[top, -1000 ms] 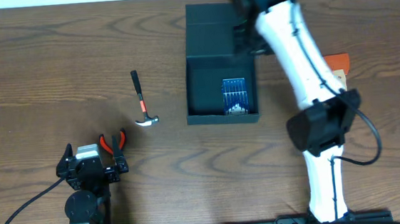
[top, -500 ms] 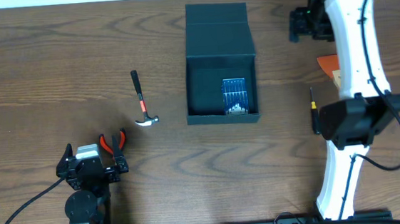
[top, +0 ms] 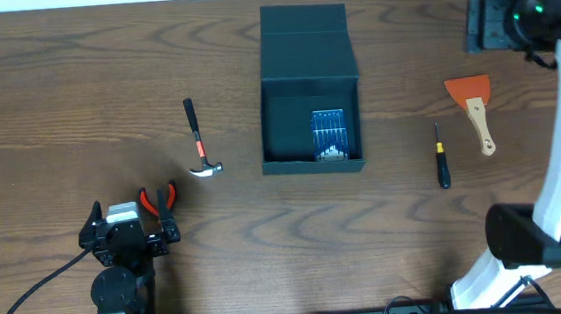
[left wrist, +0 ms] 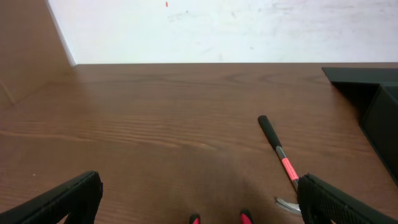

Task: Pack container
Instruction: 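Move the right gripper back to the yellow-handled screwdriver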

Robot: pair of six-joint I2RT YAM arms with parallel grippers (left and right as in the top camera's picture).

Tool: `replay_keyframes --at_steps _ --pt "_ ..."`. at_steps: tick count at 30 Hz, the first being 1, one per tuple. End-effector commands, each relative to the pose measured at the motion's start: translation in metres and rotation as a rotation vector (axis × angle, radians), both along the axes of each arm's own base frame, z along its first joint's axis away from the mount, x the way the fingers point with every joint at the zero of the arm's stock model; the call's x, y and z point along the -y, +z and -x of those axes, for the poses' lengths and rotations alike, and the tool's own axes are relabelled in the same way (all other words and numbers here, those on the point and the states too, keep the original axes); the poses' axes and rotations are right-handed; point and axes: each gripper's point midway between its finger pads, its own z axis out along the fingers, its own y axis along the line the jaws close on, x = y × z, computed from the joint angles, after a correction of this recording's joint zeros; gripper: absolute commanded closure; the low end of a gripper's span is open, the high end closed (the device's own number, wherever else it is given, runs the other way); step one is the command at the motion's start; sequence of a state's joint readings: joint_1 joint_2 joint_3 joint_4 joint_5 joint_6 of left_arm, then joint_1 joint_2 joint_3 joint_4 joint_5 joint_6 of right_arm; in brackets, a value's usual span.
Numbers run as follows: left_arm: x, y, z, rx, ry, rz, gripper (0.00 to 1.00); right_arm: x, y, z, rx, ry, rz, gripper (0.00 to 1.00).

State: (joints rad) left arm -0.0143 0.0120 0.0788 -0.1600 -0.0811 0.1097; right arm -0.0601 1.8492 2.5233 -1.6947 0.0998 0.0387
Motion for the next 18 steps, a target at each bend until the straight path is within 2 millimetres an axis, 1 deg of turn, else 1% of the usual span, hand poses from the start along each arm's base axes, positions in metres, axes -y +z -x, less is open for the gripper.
replay_keyframes --at_steps 1,4,6,12,18 --pt "0.001 -0.016 0.0 -0.039 -0.008 -0.013 0.01 -0.004 -0.002 0.009 -0.017 0.053 -0.029 0.14" --pt "0.001 -0.016 0.0 -0.039 -0.008 -0.013 0.01 -0.007 -0.02 0.017 -0.085 0.074 -0.037 0.14" --pt "0.001 -0.016 0.0 -0.039 -0.008 -0.013 0.01 -0.009 -0.038 0.021 -0.144 0.095 -0.043 0.14" --pt "0.001 -0.016 0.0 -0.039 -0.008 -0.013 0.01 -0.01 -0.106 0.023 -0.278 0.102 -0.067 0.13" --pt "0.001 -0.016 0.0 -0.039 -0.008 -0.013 0.01 -0.017 -0.176 0.038 -0.366 0.098 -0.13 0.12"
